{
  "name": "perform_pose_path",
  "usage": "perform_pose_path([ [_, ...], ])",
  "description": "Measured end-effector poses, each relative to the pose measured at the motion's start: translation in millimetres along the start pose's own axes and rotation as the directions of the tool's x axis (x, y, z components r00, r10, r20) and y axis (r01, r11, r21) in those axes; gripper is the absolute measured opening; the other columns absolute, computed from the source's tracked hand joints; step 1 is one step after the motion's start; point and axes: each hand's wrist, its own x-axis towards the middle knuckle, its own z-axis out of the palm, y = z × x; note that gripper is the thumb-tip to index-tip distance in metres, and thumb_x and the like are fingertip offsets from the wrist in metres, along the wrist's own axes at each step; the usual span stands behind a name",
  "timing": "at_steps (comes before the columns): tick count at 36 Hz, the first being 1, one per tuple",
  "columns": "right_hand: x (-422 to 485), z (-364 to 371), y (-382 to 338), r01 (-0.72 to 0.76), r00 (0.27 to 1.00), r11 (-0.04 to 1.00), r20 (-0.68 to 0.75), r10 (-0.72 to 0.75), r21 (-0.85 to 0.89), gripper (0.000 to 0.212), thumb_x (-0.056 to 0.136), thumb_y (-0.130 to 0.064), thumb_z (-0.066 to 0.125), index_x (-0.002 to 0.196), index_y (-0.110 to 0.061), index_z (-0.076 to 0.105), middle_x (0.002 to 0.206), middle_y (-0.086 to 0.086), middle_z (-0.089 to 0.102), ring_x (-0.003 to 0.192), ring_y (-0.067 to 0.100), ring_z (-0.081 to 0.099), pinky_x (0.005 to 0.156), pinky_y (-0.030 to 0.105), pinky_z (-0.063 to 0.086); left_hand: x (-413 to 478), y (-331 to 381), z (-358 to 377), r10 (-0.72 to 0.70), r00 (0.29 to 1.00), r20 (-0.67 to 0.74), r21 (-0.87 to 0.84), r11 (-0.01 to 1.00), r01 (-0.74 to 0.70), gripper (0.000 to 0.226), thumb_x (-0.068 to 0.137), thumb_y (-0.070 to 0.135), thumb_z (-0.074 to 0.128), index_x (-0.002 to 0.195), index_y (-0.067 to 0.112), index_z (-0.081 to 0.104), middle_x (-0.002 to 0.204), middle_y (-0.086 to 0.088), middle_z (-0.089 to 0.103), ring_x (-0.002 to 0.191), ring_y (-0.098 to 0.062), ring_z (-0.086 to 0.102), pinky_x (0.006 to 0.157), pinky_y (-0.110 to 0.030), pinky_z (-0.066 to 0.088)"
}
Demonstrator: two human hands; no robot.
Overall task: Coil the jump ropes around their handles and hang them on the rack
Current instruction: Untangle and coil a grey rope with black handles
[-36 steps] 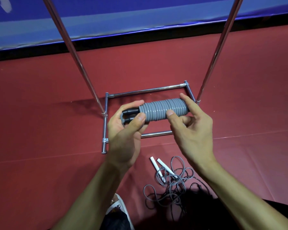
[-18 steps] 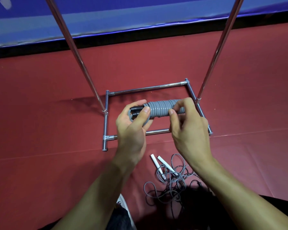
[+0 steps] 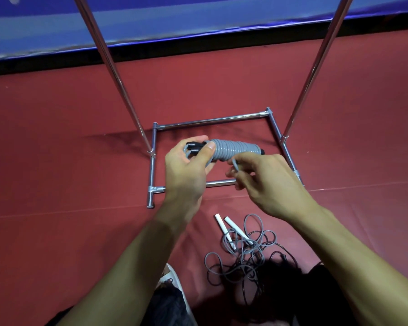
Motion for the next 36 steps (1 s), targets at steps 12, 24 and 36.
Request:
perform_pose_path([
  [12, 2, -5, 3, 0.205, 0.962, 0.931, -0.114, -0.249, -0.301, 0.037, 0.085, -0.043, 0.049, 0.078, -0.014, 0.071, 0.092, 0.000, 0.043, 0.089, 0.022, 0.036, 0.070, 0.045, 0.042, -1, 0, -2, -0.095, 0.988, 0.119, 0.081, 0.993, 0.086, 0.010, 0.092, 0.004, 0.061, 0.084, 0.011, 0.063, 0.075, -0.002, 0.064, 0.066, -0.007, 0.066, 0.068, -0.024, 0.057],
  [24, -5, 2, 2, 0.174, 0.977, 0.984, 0.116, -0.179, 0.046, 0.039, 0.087, -0.054, 0.048, 0.079, -0.018, 0.059, 0.127, -0.009, 0.032, 0.060, 0.015, 0.050, 0.069, 0.035, 0.045, -8, 9, -5, -0.131, 0.868, 0.478, 0.176, 0.983, 0.052, 0.009, 0.097, 0.009, 0.055, 0.091, 0.004, 0.059, 0.062, 0.005, 0.056, 0.054, -0.008, 0.051, 0.047, -0.019, 0.042],
  [36, -5, 7, -7, 0.097, 0.990, 0.950, -0.130, -0.061, 0.297, 0.027, 0.083, -0.031, 0.067, 0.067, -0.045, 0.052, 0.115, -0.013, 0.050, 0.108, -0.016, 0.049, 0.082, 0.004, 0.035, -15, 13, -10, 0.009, 0.944, 0.330, 0.033, 0.999, -0.021, 0.026, 0.095, -0.003, 0.051, 0.107, 0.020, 0.055, 0.078, 0.001, 0.064, 0.074, -0.013, 0.066, 0.052, -0.026, 0.050],
])
